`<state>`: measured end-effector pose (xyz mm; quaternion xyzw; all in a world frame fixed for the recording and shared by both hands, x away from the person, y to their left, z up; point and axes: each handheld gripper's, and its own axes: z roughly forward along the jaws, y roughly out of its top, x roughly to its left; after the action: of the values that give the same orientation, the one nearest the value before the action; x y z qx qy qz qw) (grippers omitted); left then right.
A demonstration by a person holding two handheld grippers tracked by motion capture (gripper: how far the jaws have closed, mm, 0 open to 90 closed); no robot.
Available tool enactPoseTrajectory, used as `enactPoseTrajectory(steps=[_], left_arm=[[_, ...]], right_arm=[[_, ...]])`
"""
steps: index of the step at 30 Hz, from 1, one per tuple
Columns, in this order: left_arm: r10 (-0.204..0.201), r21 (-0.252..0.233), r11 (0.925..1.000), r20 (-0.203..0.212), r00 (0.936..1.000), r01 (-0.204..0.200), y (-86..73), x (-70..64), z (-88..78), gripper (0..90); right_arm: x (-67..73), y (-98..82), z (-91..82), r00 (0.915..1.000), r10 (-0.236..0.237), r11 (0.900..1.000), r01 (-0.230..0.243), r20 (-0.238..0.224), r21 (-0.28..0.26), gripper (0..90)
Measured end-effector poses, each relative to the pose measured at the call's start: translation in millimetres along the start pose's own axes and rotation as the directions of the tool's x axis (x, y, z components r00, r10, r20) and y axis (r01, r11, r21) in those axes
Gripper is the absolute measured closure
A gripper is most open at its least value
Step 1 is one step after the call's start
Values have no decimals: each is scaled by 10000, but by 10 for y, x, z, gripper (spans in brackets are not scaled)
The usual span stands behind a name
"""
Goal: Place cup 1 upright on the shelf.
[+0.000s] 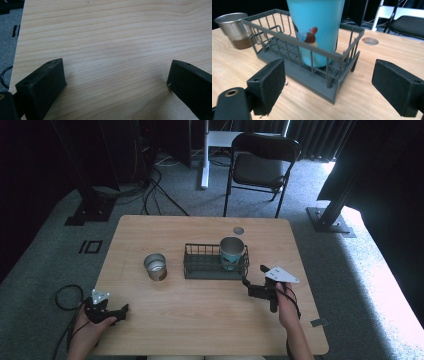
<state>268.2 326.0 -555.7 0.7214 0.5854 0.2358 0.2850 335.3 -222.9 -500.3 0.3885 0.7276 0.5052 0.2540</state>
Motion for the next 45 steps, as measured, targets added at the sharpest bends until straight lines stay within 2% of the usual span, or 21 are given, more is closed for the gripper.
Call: enactPoseTrajectory(steps=[4,10,15,26,32,34,40,45], left_arm=[[-1,2,10000,0,10000,1,0,0,0,23],[-1,1,10000,0,10000,1,0,0,0,23],[-5,-3,10000,1,10000,5,0,0,0,23],[11,13,10000,-3,10000,-11,0,1,-1,23],[14,14,10000,-4,10000,-14,0,1,-1,23],[7,9,10000,-4,10000,-7,0,0,0,23],[10,12,10000,-4,10000,-10,0,0,-1,23],[13,15,10000,-4,10000,-13,0,1,-1,23]], right_arm=[[-47,-75,-52,9998,170,9997,-168,-104,172,116],[-92,-214,-135,9981,-78,9981,115,-612,603,116],[-123,-314,-211,9975,58,9956,8,-702,939,134],[-238,-498,-398,9995,162,9867,-116,-268,1624,134],[-307,-588,-465,9999,117,9760,-108,-29,2176,134],[-323,-620,-477,9999,-44,9705,67,-99,2412,134],[-361,-683,-525,9993,14,9619,91,-382,2733,134],[-404,-711,-555,9998,4,9608,51,-200,2773,130]])
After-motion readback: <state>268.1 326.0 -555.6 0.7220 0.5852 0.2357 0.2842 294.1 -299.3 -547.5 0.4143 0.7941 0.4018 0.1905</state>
